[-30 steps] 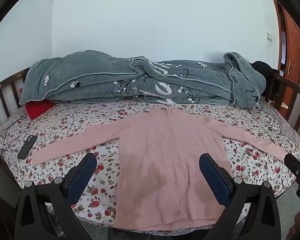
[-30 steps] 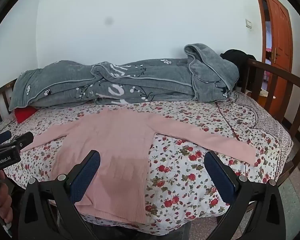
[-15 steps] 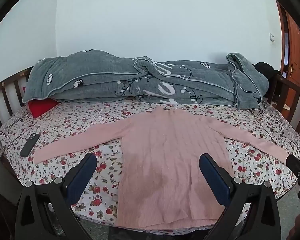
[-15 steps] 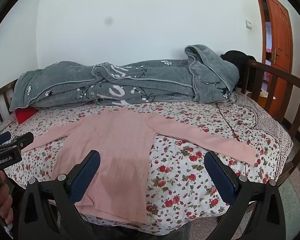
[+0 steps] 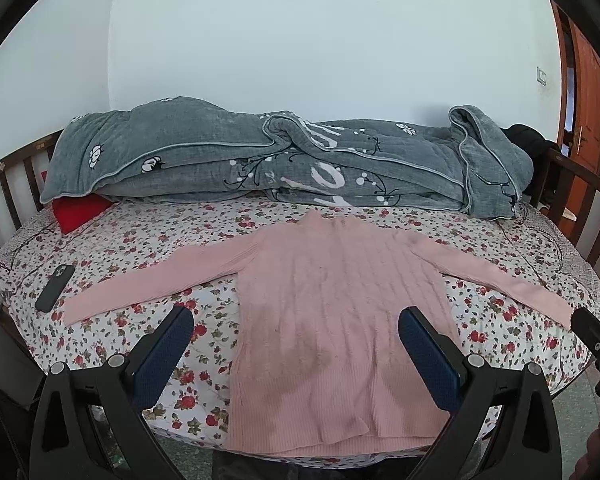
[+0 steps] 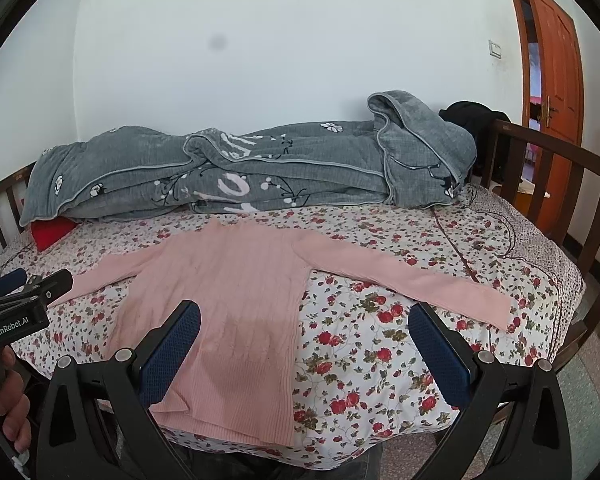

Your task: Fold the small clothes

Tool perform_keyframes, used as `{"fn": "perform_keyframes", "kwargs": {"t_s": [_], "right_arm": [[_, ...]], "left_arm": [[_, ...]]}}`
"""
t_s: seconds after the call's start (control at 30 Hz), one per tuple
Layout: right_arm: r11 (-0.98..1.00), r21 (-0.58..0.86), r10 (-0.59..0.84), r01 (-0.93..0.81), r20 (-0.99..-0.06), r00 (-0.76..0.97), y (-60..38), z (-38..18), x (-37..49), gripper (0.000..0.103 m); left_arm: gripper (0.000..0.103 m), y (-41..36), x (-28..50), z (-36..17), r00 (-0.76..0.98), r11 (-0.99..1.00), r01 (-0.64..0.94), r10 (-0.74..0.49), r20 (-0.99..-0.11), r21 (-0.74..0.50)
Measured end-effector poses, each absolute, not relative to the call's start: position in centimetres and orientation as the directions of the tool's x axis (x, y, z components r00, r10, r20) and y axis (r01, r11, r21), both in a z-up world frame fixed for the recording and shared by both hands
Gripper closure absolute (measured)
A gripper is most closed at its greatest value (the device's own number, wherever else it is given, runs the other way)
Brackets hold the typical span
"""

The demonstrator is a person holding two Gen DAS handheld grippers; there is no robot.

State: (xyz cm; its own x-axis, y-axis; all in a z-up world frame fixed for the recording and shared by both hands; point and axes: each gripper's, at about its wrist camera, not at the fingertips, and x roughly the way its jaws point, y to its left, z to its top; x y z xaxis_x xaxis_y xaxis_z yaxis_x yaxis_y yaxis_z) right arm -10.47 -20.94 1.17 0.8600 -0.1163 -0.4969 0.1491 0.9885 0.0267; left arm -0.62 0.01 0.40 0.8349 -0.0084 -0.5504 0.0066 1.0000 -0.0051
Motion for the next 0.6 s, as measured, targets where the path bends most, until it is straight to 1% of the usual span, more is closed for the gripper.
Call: {"fn": "perform_keyframes", "kwargs": {"t_s": [0.6], "right_arm": [[0.989,0.045,-0.104,0.144,-0.493,0.864,-20.88,1.51,-10.65,0.001]], "left_arm": [[0.0,-0.23,-0.71,0.49,0.836,1.0,0.005,-0.006,-0.549,-0.003]]}}
